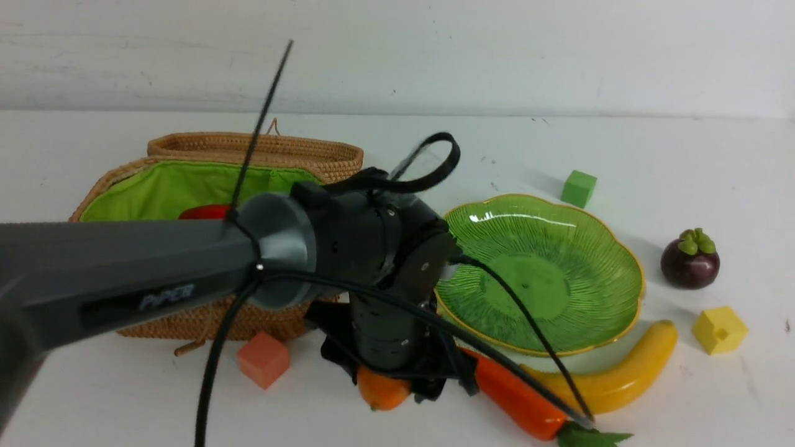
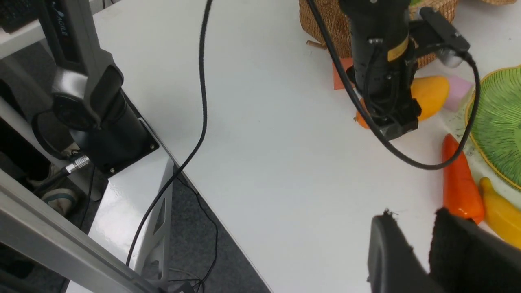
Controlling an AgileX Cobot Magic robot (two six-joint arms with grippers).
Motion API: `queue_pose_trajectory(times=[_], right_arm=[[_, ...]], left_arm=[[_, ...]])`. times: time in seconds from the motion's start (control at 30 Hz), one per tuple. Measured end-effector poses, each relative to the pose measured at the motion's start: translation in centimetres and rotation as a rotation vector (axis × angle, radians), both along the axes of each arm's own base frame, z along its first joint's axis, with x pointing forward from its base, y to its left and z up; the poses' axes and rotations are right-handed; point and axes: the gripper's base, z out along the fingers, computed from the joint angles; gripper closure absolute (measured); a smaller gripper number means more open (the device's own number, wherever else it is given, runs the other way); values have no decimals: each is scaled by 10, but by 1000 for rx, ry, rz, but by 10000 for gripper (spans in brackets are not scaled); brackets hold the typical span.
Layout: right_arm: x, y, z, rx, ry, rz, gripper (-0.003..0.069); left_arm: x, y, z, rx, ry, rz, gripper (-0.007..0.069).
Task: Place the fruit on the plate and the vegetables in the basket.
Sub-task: Grab the mango with your left arm and place it on the right plate
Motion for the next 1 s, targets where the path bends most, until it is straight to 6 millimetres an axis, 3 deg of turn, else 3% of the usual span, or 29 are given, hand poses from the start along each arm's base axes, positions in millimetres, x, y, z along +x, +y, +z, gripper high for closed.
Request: queue_pose_trajectory(times=[0.1,0.2,0.33,0.5,0.73,1.0], right_arm=[[3,-1,1,5,-5,-37,490],[11,-5,4,33,-31,-140,490],[22,-12,7,63,-54,-296,490],[35,-28,9,68,-82,-538,490],[38,-37,6,28,-74,-645,489],[37,-37,4,18,-49,-647,489]], left_arm=[[-12,-7,31,-96,-98,-69,107],[-12,-17,54,-232,-243,-139,107],[1,-27,61,-346,-389,-197,107],[34,-41,36,-417,-480,-201,107],[75,-57,-1,-375,-462,-172,107],[87,-67,-25,-315,-394,-158,102]])
